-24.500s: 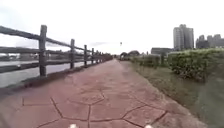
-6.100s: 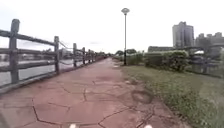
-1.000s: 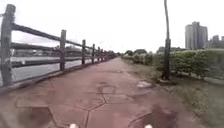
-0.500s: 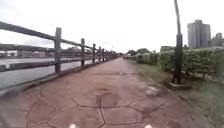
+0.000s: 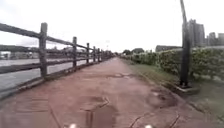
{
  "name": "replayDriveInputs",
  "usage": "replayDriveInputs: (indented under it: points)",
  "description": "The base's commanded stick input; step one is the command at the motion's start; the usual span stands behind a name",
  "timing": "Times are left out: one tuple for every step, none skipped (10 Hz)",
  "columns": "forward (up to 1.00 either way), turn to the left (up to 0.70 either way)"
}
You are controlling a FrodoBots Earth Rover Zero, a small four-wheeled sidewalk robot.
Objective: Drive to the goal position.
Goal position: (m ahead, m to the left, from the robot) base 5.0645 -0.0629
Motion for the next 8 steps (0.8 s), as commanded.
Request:
replayDriveInputs:
  points:
    - [0.91,-0.36]
    - [0.91,-0.03]
    - [0.91,0.0]
    - [0.91,0.0]
    - [0.91,0.0]
    - [0.91,0.0]
    - [0.91,0.0]
    - [0.91,-0.16]
